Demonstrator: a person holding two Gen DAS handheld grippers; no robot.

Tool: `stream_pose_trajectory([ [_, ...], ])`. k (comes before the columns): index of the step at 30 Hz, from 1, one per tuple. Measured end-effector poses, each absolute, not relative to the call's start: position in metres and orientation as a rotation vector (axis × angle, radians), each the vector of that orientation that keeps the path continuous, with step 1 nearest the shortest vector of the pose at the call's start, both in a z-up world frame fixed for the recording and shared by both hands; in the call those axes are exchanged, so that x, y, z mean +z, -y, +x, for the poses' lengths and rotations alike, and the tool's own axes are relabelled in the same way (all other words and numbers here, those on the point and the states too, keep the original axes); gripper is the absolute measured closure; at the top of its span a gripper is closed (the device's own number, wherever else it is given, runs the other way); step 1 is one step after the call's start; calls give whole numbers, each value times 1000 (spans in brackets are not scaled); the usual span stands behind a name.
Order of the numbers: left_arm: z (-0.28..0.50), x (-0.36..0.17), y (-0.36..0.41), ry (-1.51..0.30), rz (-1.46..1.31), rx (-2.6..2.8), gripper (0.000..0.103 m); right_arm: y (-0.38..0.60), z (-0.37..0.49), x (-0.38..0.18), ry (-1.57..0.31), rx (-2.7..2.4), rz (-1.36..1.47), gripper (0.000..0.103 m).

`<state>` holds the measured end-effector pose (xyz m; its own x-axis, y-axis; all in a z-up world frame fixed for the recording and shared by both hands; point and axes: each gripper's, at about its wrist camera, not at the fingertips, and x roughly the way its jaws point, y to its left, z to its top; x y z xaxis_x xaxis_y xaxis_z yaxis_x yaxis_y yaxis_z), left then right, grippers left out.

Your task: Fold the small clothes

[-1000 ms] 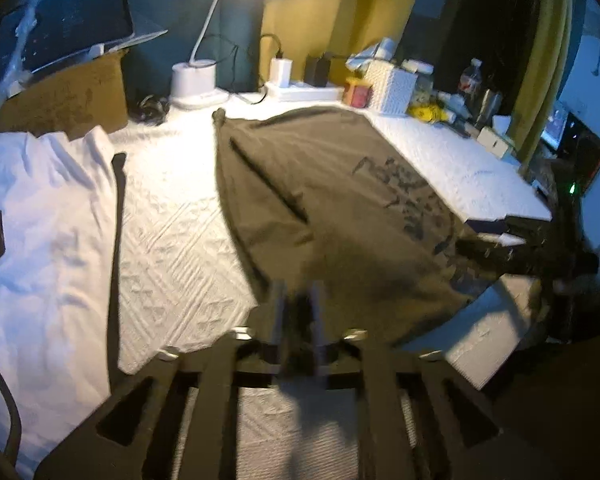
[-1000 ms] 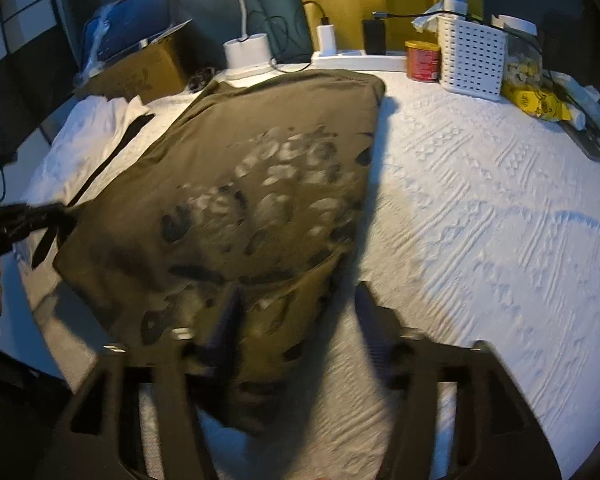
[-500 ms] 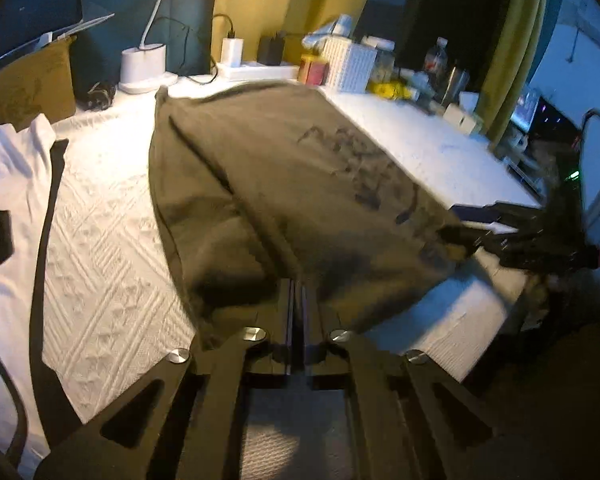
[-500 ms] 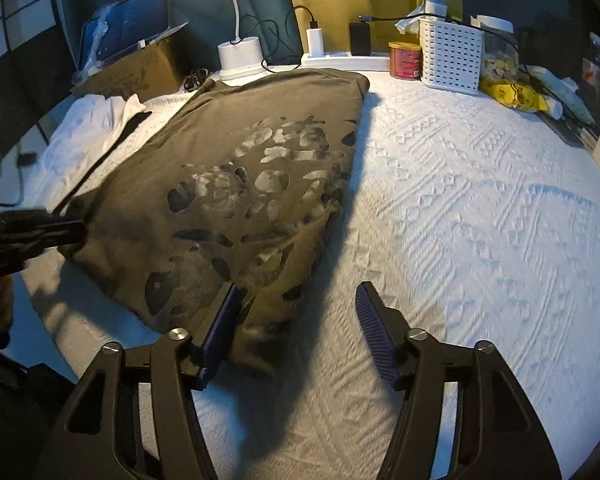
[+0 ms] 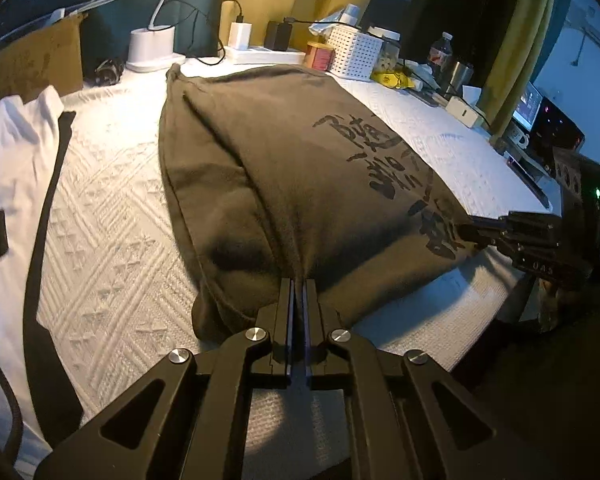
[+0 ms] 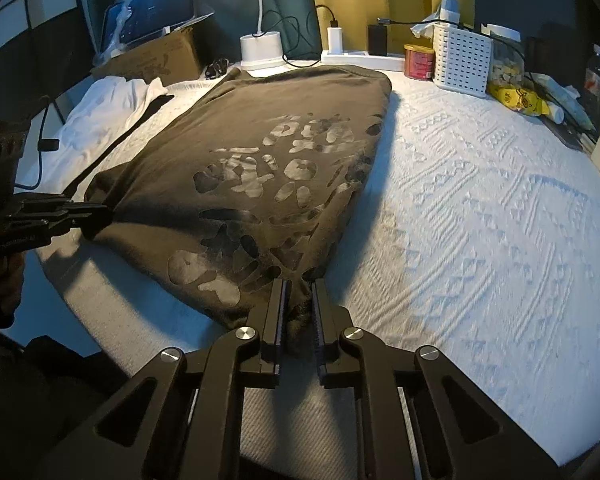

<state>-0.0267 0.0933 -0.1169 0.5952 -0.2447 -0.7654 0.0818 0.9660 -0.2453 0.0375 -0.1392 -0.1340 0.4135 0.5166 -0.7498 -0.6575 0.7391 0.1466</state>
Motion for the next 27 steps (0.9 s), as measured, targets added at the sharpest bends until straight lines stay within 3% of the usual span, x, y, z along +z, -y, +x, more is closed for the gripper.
stream_pose_trajectory([
  [6,-25,-108,-88,-924,-135,-155,93,142,39,-134,-895,726,-148,89],
  [7,-24,-106,-88,-917,-126,-147,84,142,39,-133,-898,724,-148,89],
  [8,-24,-102,-88,-903,-122,-138,65,142,39,-133,-900,723,-150,88],
  [9,-23,-100,-91,-891,-128,-134,54,143,39,-133,-904,721,-149,85],
  [10,-23,-97,-93,-878,-138,-130,34,144,40,-132,-909,720,-145,83],
  [11,-22,-95,-95,-866,-148,-125,25,145,41,-132,-912,716,-142,75],
  [12,-20,-94,-98,-857,-154,-114,23,145,42,-131,-914,714,-139,66],
  [14,-14,-94,-100,-862,-149,-99,23,147,44,-130,-914,711,-130,58],
  [20,2,-94,-98,-882,-144,-68,23,151,54,-125,-898,704,-110,58],
  [23,9,-92,-101,-873,-164,-41,10,151,60,-125,-903,700,-103,58],
  [27,20,-88,-100,-866,-178,-39,9,152,70,-124,-907,700,-94,58],
])
